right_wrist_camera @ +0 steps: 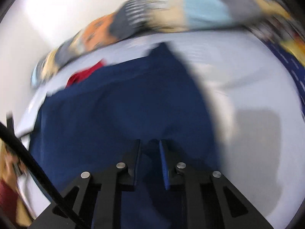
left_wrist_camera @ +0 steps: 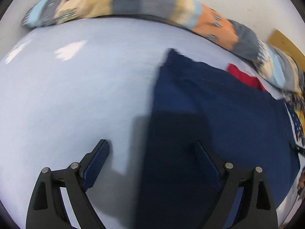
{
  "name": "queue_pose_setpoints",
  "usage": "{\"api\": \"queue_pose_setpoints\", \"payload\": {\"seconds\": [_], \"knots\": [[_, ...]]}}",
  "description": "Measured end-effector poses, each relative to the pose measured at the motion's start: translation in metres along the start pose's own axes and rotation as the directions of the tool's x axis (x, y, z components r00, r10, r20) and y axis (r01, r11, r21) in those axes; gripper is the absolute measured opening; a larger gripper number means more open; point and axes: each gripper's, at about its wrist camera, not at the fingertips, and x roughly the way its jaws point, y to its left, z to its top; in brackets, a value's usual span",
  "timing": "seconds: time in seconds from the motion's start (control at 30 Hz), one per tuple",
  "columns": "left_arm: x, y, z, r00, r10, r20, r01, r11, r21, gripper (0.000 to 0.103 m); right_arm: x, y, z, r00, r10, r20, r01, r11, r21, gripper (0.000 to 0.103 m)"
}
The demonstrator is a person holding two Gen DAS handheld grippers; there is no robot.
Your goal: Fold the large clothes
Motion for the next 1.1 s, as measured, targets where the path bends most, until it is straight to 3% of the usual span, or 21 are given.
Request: {"api": "queue_pose_setpoints", "payload": {"seconds": [0.03,0.1,0.23,0.4,0.5,0.57,0.6,0.7,0.87,1.03,1.07,1.1], "knots": [[-0.01,0.009,-0.004,1.0,0.001,-0.001,-0.001,1.0,-0.021,0.091,-0.011,-0.011,-0.004,0.998,-0.055,0.008,0.055,0.998,0.027,0.02],[-0.035,0.029,-0.016,0.999,-0.05,0.003,0.05,0.995,-0.09,0.091,-0.04,-0.035,-0.016,0.996,-0.077,0.042,0.073,0.994,0.086,0.028],[-0.079,0.055,-0.056,0.979,-0.204,0.007,0.199,0.948,-0.247,0.091,-0.097,-0.078,-0.053,0.992,0.05,0.118,-0.079,0.963,0.258,0.053],[-0.093,0.049,-0.11,0.939,-0.341,-0.048,0.304,0.885,-0.352,0.091,-0.1,-0.083,-0.109,0.972,0.213,0.097,-0.234,0.894,0.382,0.054],[-0.087,0.042,-0.136,0.91,-0.411,-0.057,0.351,0.835,-0.423,0.091,-0.085,-0.073,-0.126,0.964,0.256,0.075,-0.264,0.874,0.409,0.054],[-0.082,0.036,-0.144,0.907,-0.419,-0.053,0.356,0.826,-0.437,0.091,-0.076,-0.068,-0.131,0.959,0.273,0.079,-0.281,0.865,0.417,0.054],[-0.082,0.032,-0.145,0.907,-0.419,-0.043,0.361,0.825,-0.435,0.091,-0.073,-0.066,-0.132,0.956,0.28,0.086,-0.29,0.857,0.427,0.054],[-0.076,0.024,-0.144,0.887,-0.462,-0.022,0.408,0.803,-0.435,0.091,-0.058,-0.065,-0.125,0.951,0.283,0.122,-0.307,0.833,0.46,0.055],[-0.051,0.015,-0.117,0.905,-0.425,0.011,0.388,0.814,-0.432,0.091,-0.038,-0.067,-0.1,0.942,0.268,0.201,-0.334,0.803,0.493,0.056],[-0.025,0.014,-0.077,0.898,-0.433,0.074,0.415,0.783,-0.464,0.091,-0.009,-0.066,-0.069,0.911,0.299,0.286,-0.408,0.761,0.505,0.065],[-0.021,0.013,-0.069,0.898,-0.432,0.079,0.417,0.784,-0.46,0.091,-0.002,-0.061,-0.061,0.903,0.321,0.286,-0.425,0.764,0.486,0.065],[-0.018,0.011,-0.062,0.899,-0.43,0.082,0.418,0.788,-0.452,0.091,0.004,-0.053,-0.052,0.911,0.322,0.258,-0.409,0.786,0.464,0.062]]}}
